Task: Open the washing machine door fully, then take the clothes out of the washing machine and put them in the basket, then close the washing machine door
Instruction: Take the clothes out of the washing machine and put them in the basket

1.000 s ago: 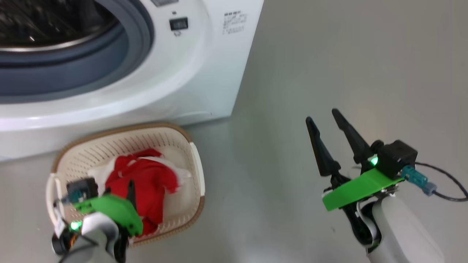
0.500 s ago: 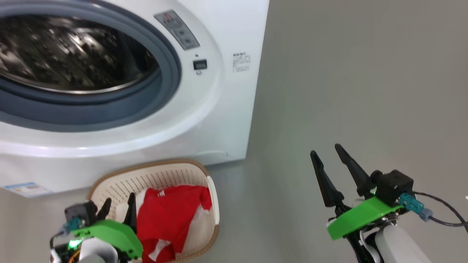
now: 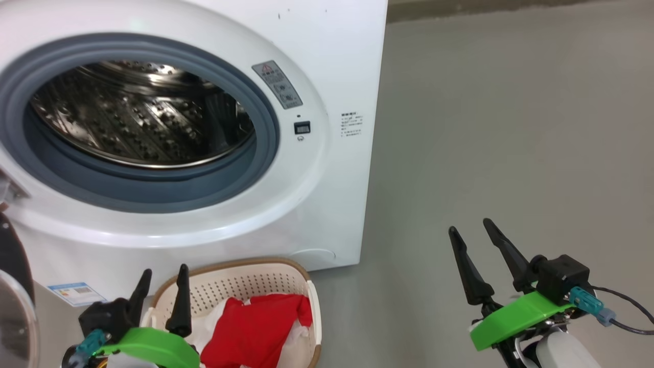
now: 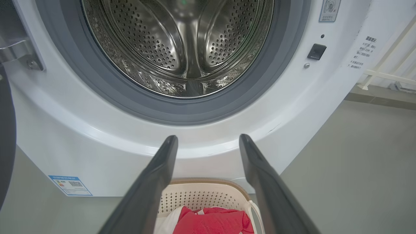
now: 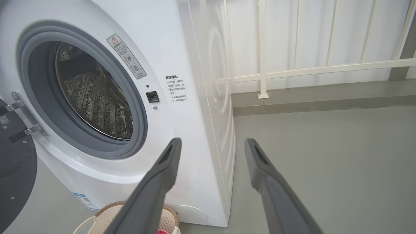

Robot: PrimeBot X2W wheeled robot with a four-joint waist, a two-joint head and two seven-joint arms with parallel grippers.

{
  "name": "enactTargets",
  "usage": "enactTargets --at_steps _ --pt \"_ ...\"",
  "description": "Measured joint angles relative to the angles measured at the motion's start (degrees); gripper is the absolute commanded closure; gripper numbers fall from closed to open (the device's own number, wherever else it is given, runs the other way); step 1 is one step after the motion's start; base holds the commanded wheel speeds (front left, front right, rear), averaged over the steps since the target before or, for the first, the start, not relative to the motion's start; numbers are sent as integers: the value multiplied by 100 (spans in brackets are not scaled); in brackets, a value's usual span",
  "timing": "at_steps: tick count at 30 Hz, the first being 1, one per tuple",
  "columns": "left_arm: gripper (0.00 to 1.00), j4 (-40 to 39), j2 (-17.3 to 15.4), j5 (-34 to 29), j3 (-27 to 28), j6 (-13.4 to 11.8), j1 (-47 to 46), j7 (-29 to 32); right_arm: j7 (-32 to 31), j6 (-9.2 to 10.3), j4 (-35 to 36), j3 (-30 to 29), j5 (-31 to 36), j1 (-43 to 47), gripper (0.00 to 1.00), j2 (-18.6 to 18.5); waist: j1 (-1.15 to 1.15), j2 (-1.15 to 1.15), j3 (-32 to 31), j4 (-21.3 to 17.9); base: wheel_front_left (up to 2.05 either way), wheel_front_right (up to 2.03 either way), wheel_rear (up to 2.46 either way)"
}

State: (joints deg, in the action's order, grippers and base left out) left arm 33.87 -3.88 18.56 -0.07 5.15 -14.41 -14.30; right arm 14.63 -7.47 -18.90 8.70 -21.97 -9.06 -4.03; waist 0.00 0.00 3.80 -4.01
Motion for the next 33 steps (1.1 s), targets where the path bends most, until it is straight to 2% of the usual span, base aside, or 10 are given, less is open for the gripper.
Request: enactTargets --at_steps 9,14,22,33 --pt "0 -1415 92 -201 245 0 740 -1 0 0 247 -183 51 209 0 -19 0 0 -290 91 0 0 0" --pt "0 -1913 111 -370 335 1 1074 -1 0 0 396 -287 138 336 0 -8 0 0 -381 140 0 0 0" --pt "0 -2346 113 -500 396 -2 1462 -1 0 0 608 -415 164 538 0 27 0 0 -493 181 0 0 0" --pt "0 -2462 118 -542 381 -59 1597 -1 0 0 676 -412 164 602 0 48 0 0 -538 196 0 0 0"
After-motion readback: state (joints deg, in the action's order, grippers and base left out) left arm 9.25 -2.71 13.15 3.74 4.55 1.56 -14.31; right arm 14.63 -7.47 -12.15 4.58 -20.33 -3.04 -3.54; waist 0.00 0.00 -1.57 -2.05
